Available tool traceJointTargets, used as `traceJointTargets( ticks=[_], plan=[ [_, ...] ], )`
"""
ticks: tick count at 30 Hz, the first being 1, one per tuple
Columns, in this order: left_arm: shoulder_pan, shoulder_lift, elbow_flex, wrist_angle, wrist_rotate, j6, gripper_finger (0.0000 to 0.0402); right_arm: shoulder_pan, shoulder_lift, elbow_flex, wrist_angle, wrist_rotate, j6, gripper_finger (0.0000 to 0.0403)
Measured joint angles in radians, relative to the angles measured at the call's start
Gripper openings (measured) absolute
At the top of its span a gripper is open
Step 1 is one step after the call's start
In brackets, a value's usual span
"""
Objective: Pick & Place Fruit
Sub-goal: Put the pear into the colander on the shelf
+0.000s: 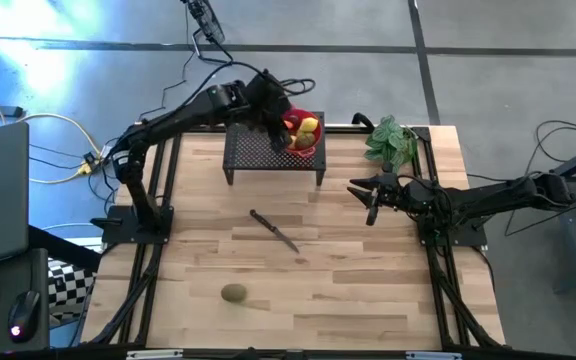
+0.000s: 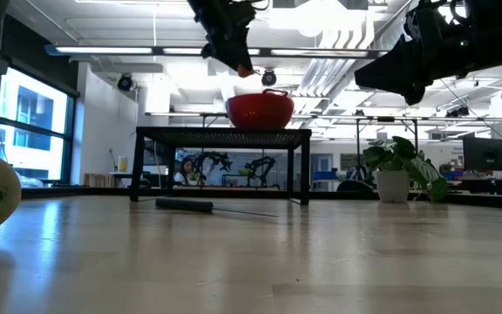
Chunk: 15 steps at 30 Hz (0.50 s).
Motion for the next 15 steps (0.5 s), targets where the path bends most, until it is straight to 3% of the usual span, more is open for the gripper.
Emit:
traceJointTargets(
  ticks=[3,15],
  plan=[
    [0.021,-0.001,-0.019,0.019,0.063,-0.043,0.0141,0.0,0.0,0.0,0.0,0.0,0.0,0.0103],
    [0.018,-0.001,-0.151,0.139,0.071,-0.067,0.0141,0.0,0.0,0.0,0.0,0.0,0.0,0.0103]
  ],
)
